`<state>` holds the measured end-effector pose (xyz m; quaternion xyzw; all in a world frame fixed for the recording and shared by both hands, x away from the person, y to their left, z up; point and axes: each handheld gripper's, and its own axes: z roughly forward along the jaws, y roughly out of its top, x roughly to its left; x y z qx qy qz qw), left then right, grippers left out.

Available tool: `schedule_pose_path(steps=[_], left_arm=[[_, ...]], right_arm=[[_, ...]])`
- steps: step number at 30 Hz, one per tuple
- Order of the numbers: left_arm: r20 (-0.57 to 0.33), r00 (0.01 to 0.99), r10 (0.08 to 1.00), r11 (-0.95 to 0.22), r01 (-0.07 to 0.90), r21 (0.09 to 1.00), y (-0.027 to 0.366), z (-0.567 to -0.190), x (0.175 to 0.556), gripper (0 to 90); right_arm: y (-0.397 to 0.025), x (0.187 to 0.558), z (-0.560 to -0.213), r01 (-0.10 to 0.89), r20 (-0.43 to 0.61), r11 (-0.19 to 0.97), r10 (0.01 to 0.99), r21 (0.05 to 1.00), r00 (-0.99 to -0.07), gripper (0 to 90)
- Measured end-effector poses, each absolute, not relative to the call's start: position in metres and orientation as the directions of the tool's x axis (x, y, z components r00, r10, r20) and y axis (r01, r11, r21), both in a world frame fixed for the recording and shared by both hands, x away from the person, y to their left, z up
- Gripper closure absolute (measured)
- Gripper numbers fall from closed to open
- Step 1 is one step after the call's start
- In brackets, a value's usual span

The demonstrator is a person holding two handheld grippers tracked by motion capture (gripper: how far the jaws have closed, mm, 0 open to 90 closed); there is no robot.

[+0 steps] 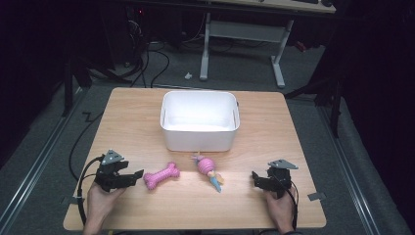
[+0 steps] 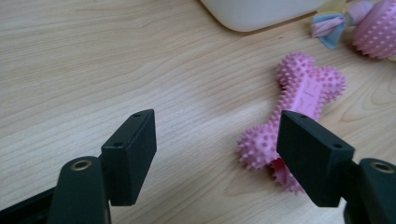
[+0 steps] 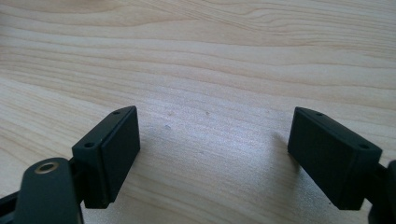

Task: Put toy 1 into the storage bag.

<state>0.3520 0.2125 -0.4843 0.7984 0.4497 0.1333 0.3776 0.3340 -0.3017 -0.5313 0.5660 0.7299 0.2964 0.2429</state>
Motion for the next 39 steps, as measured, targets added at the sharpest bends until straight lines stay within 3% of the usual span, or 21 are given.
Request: schedule_pose_path(steps=[6, 9, 24, 39], left_arm=[[-0.104, 0.597, 0.795, -0.349, 0.592, 0.726, 0.200, -0.477, 0.350, 30.5], [-0.158, 0.614, 0.773, -0.338, 0.610, 0.716, 0.194, -0.474, 0.352, 32.5], [-0.071, 0.704, 0.707, -0.483, 0.553, 0.679, 0.146, -0.458, 0.369, 33.8], [-0.031, 0.748, 0.663, -0.585, 0.544, 0.601, 0.131, -0.478, 0.376, 34.0]], right_arm=[[-0.301, 0.334, -0.531, 0.682, -0.017, 0.183, 0.970, 0.708, -0.243, 17.0], [-0.301, 0.334, -0.531, 0.681, -0.018, 0.185, 0.969, 0.709, -0.245, 17.0], [-0.301, 0.334, -0.531, 0.682, -0.015, 0.183, 0.969, 0.708, -0.245, 17.0], [-0.301, 0.333, -0.531, 0.682, -0.015, 0.184, 0.969, 0.708, -0.246, 17.0]])
